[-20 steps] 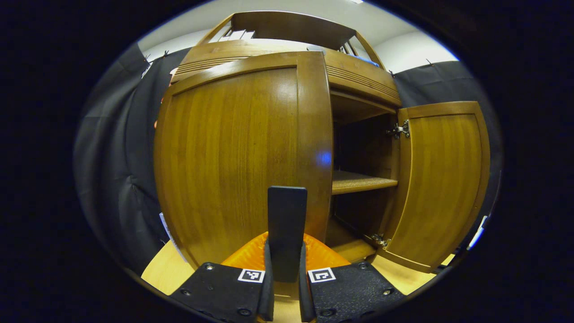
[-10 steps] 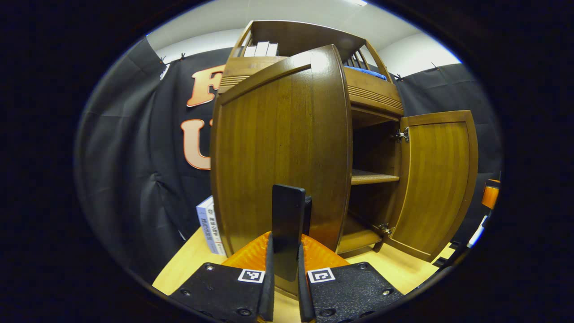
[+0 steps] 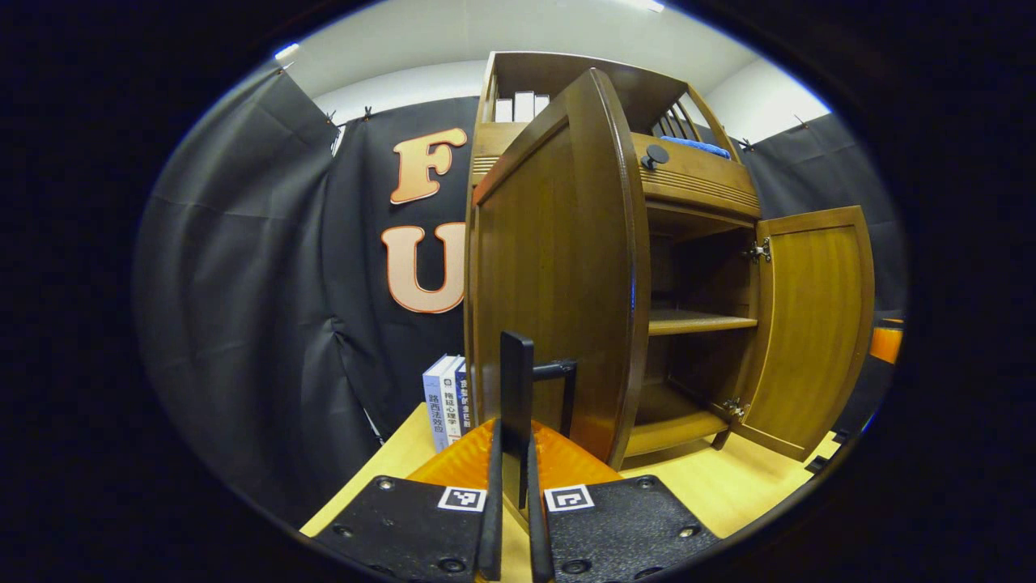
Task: Open the right door of the double-door shoe cabinet with the right hand, and open the left door with the left hand.
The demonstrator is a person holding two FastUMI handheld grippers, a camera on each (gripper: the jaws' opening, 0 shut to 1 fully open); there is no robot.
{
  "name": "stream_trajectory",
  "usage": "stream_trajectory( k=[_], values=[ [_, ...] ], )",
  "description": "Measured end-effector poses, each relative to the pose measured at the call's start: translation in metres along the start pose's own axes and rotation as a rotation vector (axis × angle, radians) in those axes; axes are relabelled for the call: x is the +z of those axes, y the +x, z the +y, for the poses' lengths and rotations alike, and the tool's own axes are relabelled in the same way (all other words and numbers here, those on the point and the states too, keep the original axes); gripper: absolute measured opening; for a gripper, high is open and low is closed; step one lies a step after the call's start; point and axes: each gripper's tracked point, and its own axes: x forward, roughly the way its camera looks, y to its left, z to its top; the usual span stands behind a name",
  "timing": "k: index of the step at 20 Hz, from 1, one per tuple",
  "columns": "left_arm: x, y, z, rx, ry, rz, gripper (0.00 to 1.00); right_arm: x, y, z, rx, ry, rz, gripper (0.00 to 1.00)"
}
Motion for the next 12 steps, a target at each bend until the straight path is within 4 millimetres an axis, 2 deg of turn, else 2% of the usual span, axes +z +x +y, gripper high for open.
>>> stream_trajectory(
  k=[1, 2, 6, 7, 8, 9, 10, 12],
  values=[
    [-0.002, -0.003, 0.009, -0.003, 0.001, -0.007, 0.1, 0.0, 0.001, 0.001, 0.002, 0.0, 0.0, 0.94],
    [-0.003, -0.007, 0.02, -0.006, -0.001, -0.012, 0.12, -0.001, 0.002, 0.001, 0.003, -0.001, 0.0, 0.99],
    [-0.001, -0.01, 0.05, -0.027, 0.009, -0.03, 0.1, -0.002, 0.004, 0.0, 0.003, -0.007, 0.003, 0.99],
    [-0.001, -0.01, 0.058, -0.021, 0.02, -0.035, 0.1, -0.002, 0.004, 0.0, 0.003, -0.006, 0.005, 0.94],
    [0.0, -0.009, 0.069, -0.011, 0.024, -0.045, 0.1, -0.002, 0.005, 0.0, 0.002, -0.005, 0.007, 0.99],
    [0.0, -0.006, 0.074, -0.015, 0.011, -0.048, 0.08, -0.003, 0.005, 0.0, 0.002, -0.004, 0.008, 0.94],
    [0.001, -0.007, 0.075, -0.039, -0.011, -0.053, 0.07, -0.003, 0.006, 0.0, 0.003, -0.003, 0.01, 0.99],
    [0.001, -0.008, 0.073, -0.08, -0.015, -0.056, 0.08, -0.003, 0.007, 0.0, 0.002, -0.009, 0.012, 0.99]
  ],
)
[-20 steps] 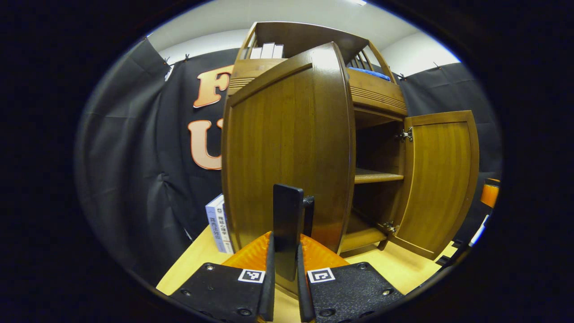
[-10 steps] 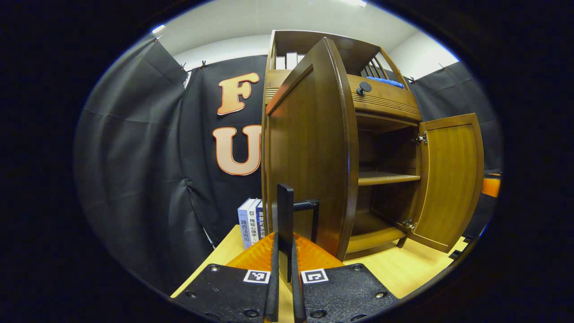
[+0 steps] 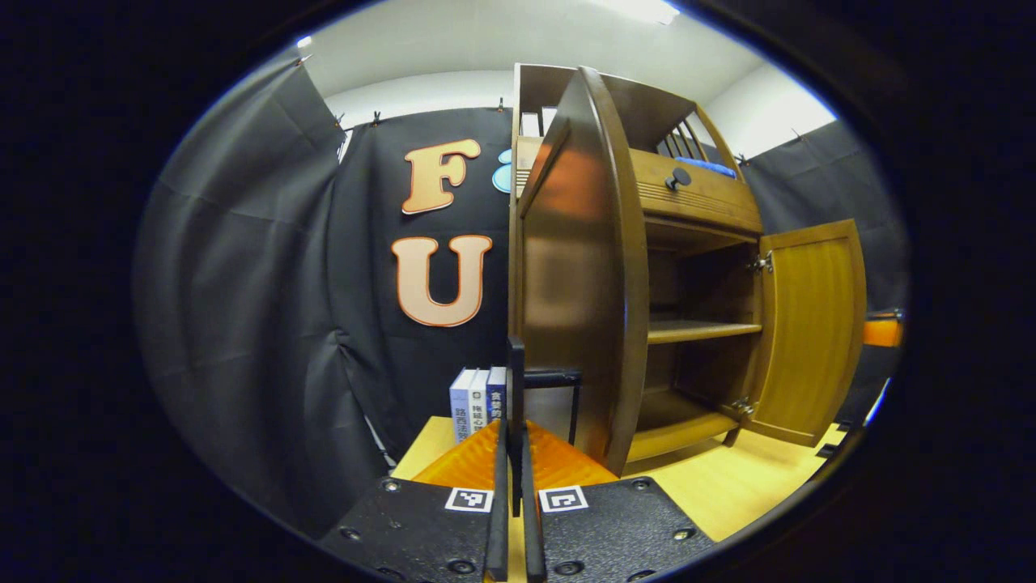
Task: Open the right door of the double-door shoe cabinet with the right hand, and open the left door with the left hand.
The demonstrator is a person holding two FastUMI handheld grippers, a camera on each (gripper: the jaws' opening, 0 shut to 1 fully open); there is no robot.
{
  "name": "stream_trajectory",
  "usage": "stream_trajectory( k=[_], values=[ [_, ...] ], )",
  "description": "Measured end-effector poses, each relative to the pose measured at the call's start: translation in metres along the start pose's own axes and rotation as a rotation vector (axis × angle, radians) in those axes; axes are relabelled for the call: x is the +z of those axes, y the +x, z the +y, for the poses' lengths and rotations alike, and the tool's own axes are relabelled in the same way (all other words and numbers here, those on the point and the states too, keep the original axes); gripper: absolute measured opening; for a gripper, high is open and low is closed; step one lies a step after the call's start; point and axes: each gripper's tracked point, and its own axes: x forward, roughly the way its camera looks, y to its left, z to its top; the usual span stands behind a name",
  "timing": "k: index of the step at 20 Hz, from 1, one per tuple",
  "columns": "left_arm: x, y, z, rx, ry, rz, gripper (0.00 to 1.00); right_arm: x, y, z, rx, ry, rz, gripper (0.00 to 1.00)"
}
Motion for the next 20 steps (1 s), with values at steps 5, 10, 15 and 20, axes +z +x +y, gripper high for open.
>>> stream_trajectory(
  k=[5, 10, 15, 20],
  values=[
    [0.001, 0.003, 0.001, -0.07, 0.058, -0.009, 0.08, -0.002, 0.0, 0.0, -0.003, 0.003, 0.005, 0.99],
    [0.001, 0.002, 0.007, -0.089, 0.055, -0.012, 0.1, -0.002, -0.003, -0.003, -0.007, 0.0, 0.003, 0.99],
    [0.001, 0.0, 0.006, -0.081, 0.085, -0.022, 0.08, -0.003, -0.004, -0.01, -0.021, 0.003, 0.005, 0.94],
    [-0.002, -0.005, 0.006, -0.085, 0.121, -0.01, 0.09, -0.007, -0.002, -0.013, -0.027, 0.01, 0.014, 0.99]
  ],
)
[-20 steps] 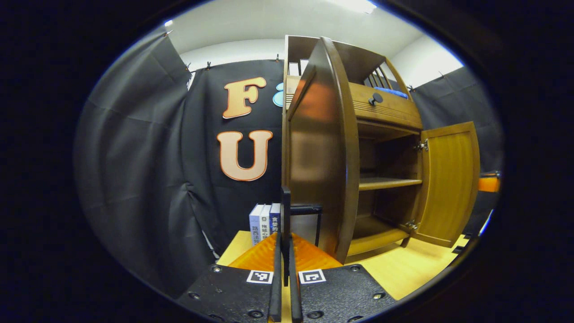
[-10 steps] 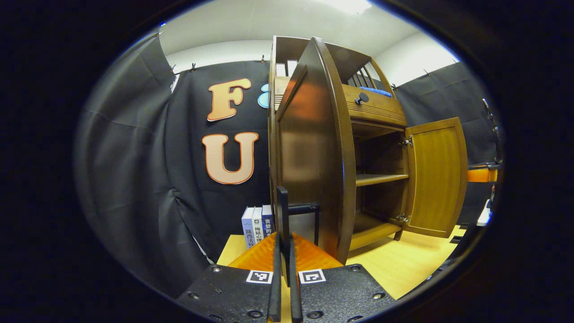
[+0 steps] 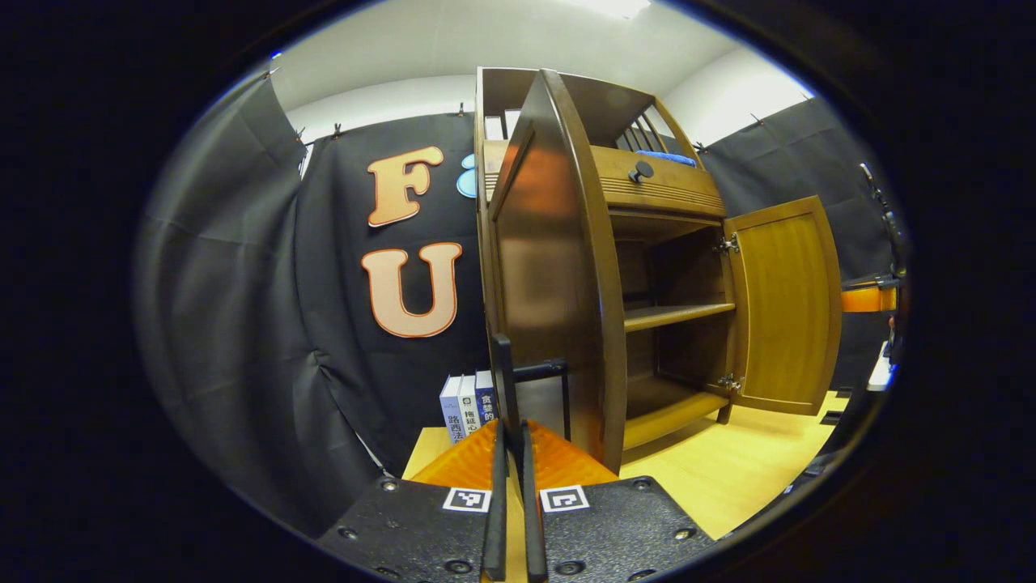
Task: Open the right door of the double-door shoe cabinet with the right hand, and open the left door with the left hand.
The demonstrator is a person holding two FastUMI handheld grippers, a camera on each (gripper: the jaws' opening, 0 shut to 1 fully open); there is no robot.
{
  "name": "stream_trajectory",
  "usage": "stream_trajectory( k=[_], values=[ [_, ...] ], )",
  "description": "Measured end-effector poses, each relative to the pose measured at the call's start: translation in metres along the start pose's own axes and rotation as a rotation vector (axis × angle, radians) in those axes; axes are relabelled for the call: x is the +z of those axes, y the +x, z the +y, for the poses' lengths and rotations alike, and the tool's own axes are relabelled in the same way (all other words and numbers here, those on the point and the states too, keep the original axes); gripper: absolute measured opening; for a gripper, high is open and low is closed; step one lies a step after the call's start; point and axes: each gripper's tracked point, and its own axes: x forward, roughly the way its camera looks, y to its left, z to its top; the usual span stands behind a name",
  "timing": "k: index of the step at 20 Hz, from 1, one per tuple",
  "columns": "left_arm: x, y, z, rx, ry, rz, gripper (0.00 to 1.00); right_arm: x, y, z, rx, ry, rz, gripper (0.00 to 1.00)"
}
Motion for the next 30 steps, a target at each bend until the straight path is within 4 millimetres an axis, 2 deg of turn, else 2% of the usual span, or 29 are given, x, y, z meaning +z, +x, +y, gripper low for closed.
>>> stream_trajectory(
  k=[2, 3, 4, 6, 8, 9, 11, 12, 13, 14, 15, 16, 17, 20, 21, 22, 23, 24, 26, 27, 30],
  values=[
    [-0.003, -0.009, -0.003, -0.021, 0.006, 0.005, 0.09, -0.002, 0.001, -0.002, 0.001, 0.0, 0.005, 0.99],
    [-0.009, -0.022, -0.005, -0.032, 0.008, 0.018, 0.09, -0.004, 0.003, -0.001, 0.003, 0.0, 0.008, 0.94],
    [-0.015, -0.032, -0.006, -0.032, 0.012, 0.039, 0.09, -0.005, 0.005, 0.0, 0.006, 0.001, 0.012, 0.99],
    [-0.025, -0.049, -0.002, -0.017, 0.021, 0.083, 0.07, -0.004, 0.009, 0.003, 0.022, 0.008, 0.016, 0.99],
    [-0.023, -0.062, -0.004, -0.003, -0.028, 0.083, 0.07, -0.004, 0.014, 0.008, 0.037, 0.014, 0.014, 0.99],
    [-0.018, -0.069, -0.009, -0.002, -0.056, 0.073, 0.02, -0.004, 0.016, 0.011, 0.047, 0.014, 0.018, 0.99],
    [0.004, -0.083, -0.02, 0.004, -0.063, 0.04, 0.06, -0.006, 0.019, 0.016, 0.061, 0.01, 0.023, 0.99],
    [0.015, -0.086, -0.024, 0.014, -0.054, 0.024, 0.02, 0.0, 0.019, 0.015, 0.069, 0.01, 0.023, 0.99],
    [0.027, -0.087, -0.027, 0.03, -0.055, 0.009, 0.02, 0.0, 0.02, 0.018, 0.076, 0.008, 0.023, 0.94],
    [0.035, -0.085, -0.033, 0.04, -0.082, 0.003, 0.02, 0.001, 0.021, 0.022, 0.084, 0.006, 0.021, 0.99],
    [0.041, -0.083, -0.046, 0.043, -0.107, 0.007, 0.05, 0.001, 0.02, 0.025, 0.09, 0.004, 0.019, 0.99],
    [0.047, -0.08, -0.057, 0.045, -0.115, 0.01, 0.02, 0.002, 0.02, 0.027, 0.095, 0.003, 0.015, 0.94],
    [0.056, -0.076, -0.068, 0.035, -0.118, -0.002, 0.02, 0.003, 0.019, 0.029, 0.098, 0.0, 0.012, 0.94],
    [0.077, -0.056, -0.116, -0.033, -0.185, -0.031, 0.01, 0.01, 0.015, 0.029, 0.094, -0.016, -0.009, 0.94],
    [0.08, -0.05, -0.13, -0.055, -0.206, -0.033, 0.01, 0.012, 0.014, 0.027, 0.088, -0.02, -0.016, 0.99],
    [0.087, -0.043, -0.143, -0.077, -0.214, -0.04, 0.06, 0.014, 0.011, 0.025, 0.083, -0.02, -0.022, 0.98],
    [0.094, -0.035, -0.154, -0.083, -0.211, -0.049, 0.01, 0.015, 0.008, 0.023, 0.077, -0.02, -0.026, 0.94],
    [0.1, -0.028, -0.157, -0.079, -0.208, -0.06, 0.06, 0.015, 0.005, 0.019, 0.07, -0.02, -0.028, 0.94],
    [0.109, -0.01, -0.168, -0.078, -0.238, -0.07, 0.06, 0.012, 0.0, 0.017, 0.052, -0.025, -0.034, 0.94],
    [0.111, -0.004, -0.172, -0.074, -0.25, -0.066, 0.06, 0.014, -0.004, 0.013, 0.043, -0.026, -0.037, 0.98],
    [0.101, 0.015, -0.17, -0.01, -0.224, -0.021, 0.06, 0.017, -0.011, 0.004, 0.018, -0.027, -0.046, 0.94]
  ],
)
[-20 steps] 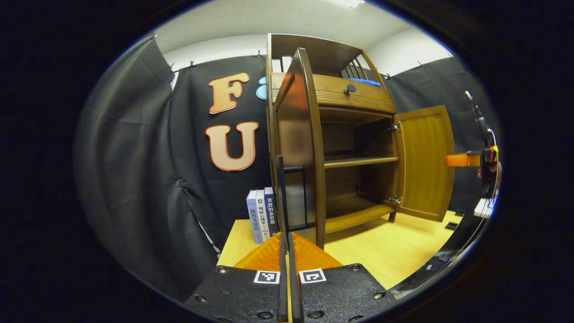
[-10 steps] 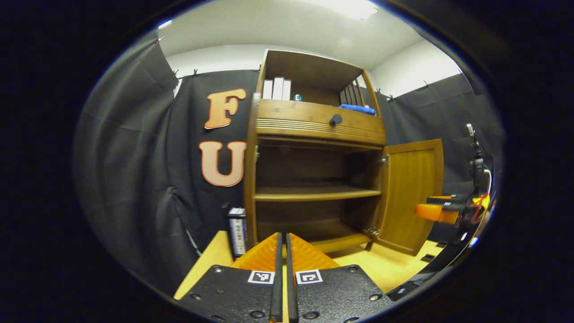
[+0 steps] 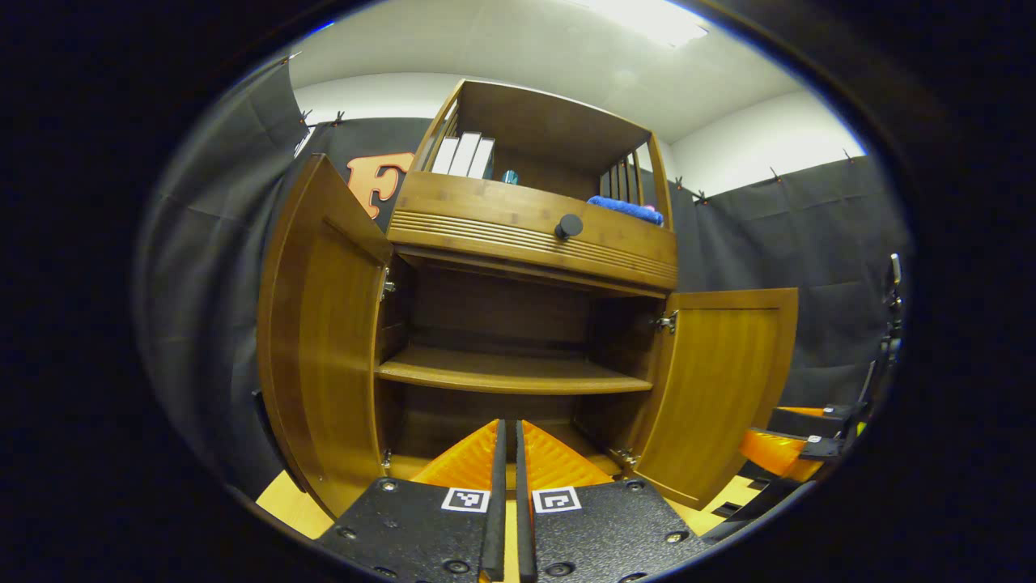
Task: Open the right door of the double-door shoe cabinet with the right hand, and open the left door with the left hand.
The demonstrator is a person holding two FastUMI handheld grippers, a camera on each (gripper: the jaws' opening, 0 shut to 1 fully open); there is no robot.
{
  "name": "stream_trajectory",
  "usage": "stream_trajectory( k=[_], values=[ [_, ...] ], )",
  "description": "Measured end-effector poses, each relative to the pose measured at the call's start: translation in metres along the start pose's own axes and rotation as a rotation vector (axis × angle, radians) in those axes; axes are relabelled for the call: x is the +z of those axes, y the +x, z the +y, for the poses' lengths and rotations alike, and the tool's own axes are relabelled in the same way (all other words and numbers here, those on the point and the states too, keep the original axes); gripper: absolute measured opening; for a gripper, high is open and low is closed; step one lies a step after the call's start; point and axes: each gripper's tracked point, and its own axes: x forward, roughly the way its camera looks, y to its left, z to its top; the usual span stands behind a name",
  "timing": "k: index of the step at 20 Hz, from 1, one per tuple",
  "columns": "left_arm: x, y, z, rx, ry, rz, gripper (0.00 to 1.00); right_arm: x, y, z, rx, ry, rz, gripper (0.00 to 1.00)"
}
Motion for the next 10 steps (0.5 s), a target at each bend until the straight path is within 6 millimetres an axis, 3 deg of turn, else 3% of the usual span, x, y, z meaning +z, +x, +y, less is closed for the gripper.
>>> stream_trajectory(
  k=[1, 3, 4, 5, 6, 8, 10],
  values=[
    [-0.002, 0.006, -0.002, 0.012, -0.003, 0.008, 0.0, 0.0, -0.002, -0.002, -0.007, 0.0, -0.001, 0.94],
    [-0.005, 0.01, -0.001, 0.043, -0.025, 0.004, 0.06, 0.0, -0.004, -0.007, -0.019, 0.0, -0.001, 0.98],
    [-0.003, 0.011, 0.002, 0.063, -0.025, -0.008, 0.14, -0.002, -0.005, -0.009, -0.024, 0.002, 0.001, 0.98],
    [-0.002, 0.012, 0.003, 0.071, -0.021, -0.019, 0.09, -0.003, -0.006, -0.01, -0.027, 0.003, 0.001, 0.98],
    [-0.001, 0.012, 0.002, 0.077, -0.017, -0.028, 0.16, -0.003, -0.007, -0.011, -0.03, 0.003, 0.003, 1.0],
    [0.001, 0.011, 0.006, 0.095, 0.007, -0.041, 0.34, -0.006, -0.006, -0.014, -0.035, 0.008, 0.008, 0.94],
    [0.003, 0.012, 0.008, 0.108, 0.037, -0.053, 0.4, -0.008, -0.003, -0.015, -0.036, 0.017, 0.012, 0.94]
  ],
)
